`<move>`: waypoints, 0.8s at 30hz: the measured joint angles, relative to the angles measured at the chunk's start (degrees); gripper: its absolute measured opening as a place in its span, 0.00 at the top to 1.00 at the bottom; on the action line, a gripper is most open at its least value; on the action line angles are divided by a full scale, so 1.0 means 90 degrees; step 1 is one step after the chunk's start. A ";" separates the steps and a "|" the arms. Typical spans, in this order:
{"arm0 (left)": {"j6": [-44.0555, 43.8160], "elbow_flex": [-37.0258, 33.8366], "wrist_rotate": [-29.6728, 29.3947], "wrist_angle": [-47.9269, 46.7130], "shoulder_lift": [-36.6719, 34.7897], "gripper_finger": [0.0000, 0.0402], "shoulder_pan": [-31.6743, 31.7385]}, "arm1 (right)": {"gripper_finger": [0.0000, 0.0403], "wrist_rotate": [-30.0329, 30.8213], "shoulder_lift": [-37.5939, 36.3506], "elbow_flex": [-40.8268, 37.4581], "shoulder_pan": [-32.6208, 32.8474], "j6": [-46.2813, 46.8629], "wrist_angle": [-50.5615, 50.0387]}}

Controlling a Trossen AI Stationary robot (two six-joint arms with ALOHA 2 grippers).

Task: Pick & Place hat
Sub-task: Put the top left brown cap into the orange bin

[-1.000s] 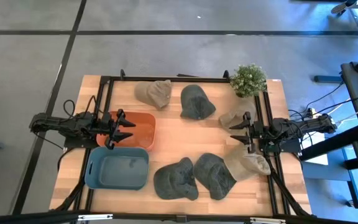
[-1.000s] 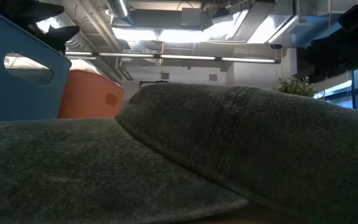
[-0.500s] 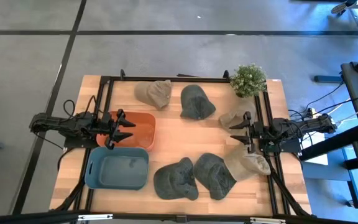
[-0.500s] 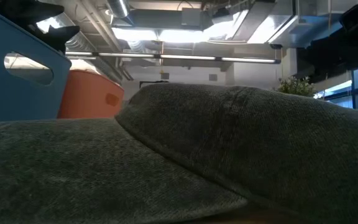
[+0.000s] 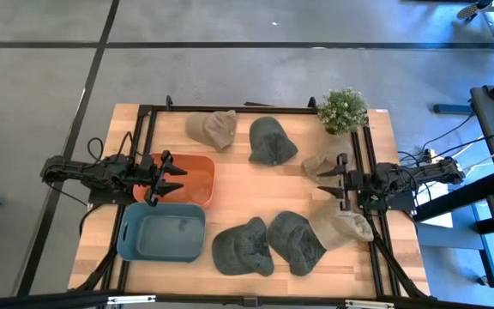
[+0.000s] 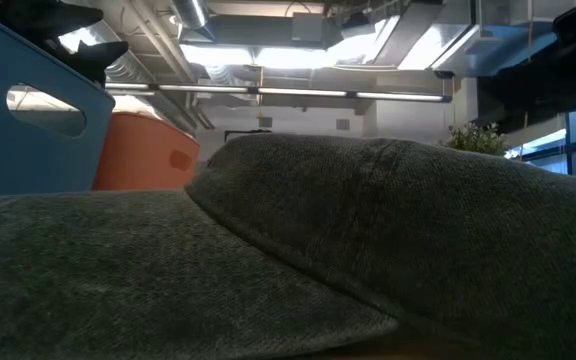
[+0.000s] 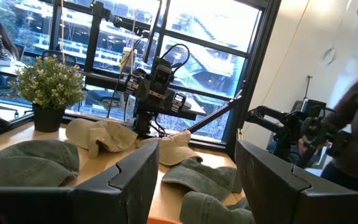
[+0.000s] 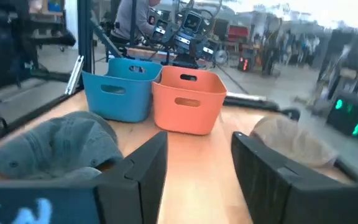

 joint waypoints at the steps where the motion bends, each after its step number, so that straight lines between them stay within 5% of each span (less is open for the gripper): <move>1: 0.0002 0.0002 0.0000 0.0000 0.0000 0.48 -0.0002 | 0.56 -0.0002 0.0000 0.0002 0.0000 0.0317 0.0000; 8: 0.0002 0.0000 0.0000 0.0002 0.0000 0.48 0.0000 | 0.56 0.0199 0.0007 -0.0001 0.0004 0.3425 0.0106; 16: 0.0001 0.0002 0.0000 0.0002 0.0000 0.48 -0.0002 | 0.56 0.2025 0.0006 -0.0001 0.0000 0.3756 0.0661; 24: 0.0002 0.0000 0.0000 0.0003 0.0000 0.48 -0.0001 | 0.56 0.2181 0.0005 0.0002 0.0001 0.4281 0.0756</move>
